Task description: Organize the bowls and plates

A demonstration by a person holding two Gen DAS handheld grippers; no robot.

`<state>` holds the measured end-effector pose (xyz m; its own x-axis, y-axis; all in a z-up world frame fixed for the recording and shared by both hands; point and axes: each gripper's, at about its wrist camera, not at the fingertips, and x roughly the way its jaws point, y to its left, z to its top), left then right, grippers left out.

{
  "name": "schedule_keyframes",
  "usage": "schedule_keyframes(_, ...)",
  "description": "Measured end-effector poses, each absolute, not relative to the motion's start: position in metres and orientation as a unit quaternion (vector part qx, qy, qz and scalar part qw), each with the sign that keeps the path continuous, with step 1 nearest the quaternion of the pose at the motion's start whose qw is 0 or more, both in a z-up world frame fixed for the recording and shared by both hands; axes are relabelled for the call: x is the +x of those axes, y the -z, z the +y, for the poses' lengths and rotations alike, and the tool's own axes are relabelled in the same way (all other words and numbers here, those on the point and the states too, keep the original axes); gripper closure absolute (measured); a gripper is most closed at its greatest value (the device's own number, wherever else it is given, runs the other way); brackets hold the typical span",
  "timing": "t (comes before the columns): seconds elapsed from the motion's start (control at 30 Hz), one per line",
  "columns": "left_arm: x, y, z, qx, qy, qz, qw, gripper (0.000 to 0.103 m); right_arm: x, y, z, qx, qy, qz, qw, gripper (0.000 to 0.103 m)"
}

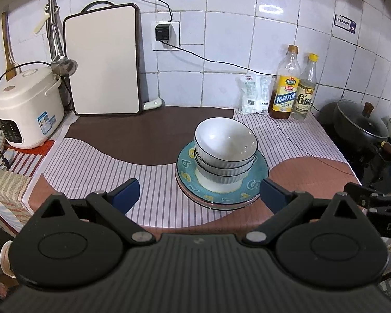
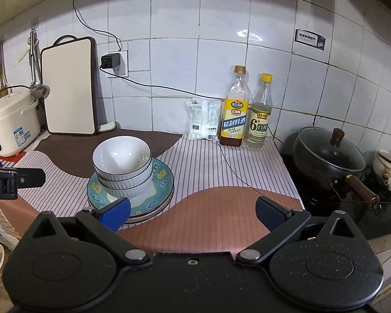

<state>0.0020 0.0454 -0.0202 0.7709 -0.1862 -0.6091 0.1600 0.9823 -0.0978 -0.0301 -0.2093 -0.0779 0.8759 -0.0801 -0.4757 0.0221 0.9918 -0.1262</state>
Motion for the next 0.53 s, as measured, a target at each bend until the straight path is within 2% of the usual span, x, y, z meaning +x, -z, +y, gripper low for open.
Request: schedule_keyframes(0.53, 0.0014, 0.0197, 0.0481, -0.031, 0.086, 0.320, 0.943, 0.003, -0.0300, 0.0793, -0.2074, -0.066, 0.028, 0.248, 0.966, 0.000)
